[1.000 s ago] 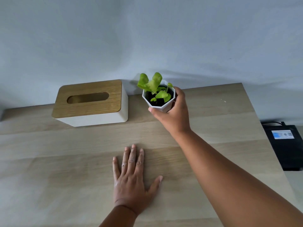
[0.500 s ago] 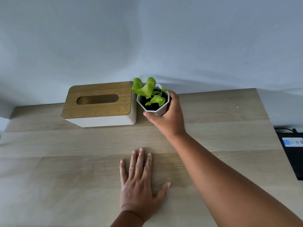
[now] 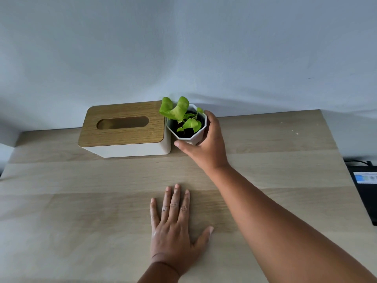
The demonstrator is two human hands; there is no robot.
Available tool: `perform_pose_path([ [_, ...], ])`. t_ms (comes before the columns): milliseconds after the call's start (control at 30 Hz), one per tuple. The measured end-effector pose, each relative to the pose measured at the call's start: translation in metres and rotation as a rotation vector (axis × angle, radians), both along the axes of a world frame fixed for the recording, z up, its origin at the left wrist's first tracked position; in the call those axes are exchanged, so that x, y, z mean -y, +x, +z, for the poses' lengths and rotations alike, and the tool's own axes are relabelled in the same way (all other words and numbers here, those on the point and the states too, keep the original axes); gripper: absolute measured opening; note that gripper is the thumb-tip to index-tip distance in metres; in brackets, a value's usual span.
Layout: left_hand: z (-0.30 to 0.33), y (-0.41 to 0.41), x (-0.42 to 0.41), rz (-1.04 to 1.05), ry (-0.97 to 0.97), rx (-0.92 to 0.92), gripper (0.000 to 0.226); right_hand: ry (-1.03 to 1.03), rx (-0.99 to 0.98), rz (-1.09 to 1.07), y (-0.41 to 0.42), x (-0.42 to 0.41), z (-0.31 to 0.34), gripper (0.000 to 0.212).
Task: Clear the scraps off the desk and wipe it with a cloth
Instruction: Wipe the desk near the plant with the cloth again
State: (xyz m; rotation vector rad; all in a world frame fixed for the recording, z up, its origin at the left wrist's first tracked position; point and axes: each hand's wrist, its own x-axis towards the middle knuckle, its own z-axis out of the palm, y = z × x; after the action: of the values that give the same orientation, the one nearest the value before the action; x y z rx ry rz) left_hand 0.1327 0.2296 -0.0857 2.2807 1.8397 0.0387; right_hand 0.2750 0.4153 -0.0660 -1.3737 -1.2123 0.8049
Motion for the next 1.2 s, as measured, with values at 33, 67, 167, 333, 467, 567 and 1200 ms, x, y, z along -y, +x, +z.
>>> perform_pose_path([
  [33, 0.000, 0.000, 0.000, -0.001, 0.000, -0.005, 0.103, 0.002, -0.008, 0.000, 0.001, 0.000, -0.002, 0.103],
  [67, 0.000, 0.000, 0.000, -0.001, 0.000, -0.007, 0.103, 0.005, -0.018, -0.004, 0.002, 0.000, -0.003, 0.103],
  [167, -0.001, 0.000, 0.000, -0.003, 0.005, 0.003, 0.104, 0.029, -0.019, -0.027, 0.001, 0.000, -0.007, 0.100],
  [333, 0.000, -0.001, 0.001, -0.004, 0.007, 0.004, 0.104, 0.056, 0.002, -0.043, 0.000, -0.002, -0.012, 0.099],
  [467, 0.001, -0.001, 0.001, -0.006, -0.009, -0.006, 0.103, 0.053, 0.003, -0.046, 0.000, -0.003, -0.013, 0.098],
  [567, 0.002, 0.000, 0.001, -0.003, -0.010, -0.007, 0.103, 0.052, -0.001, -0.045, 0.000, -0.004, -0.013, 0.097],
  [1200, 0.000, 0.002, 0.002, 0.020, 0.026, -0.023, 0.102, -0.028, 0.134, -0.067, 0.015, 0.038, -0.008, 0.101],
])
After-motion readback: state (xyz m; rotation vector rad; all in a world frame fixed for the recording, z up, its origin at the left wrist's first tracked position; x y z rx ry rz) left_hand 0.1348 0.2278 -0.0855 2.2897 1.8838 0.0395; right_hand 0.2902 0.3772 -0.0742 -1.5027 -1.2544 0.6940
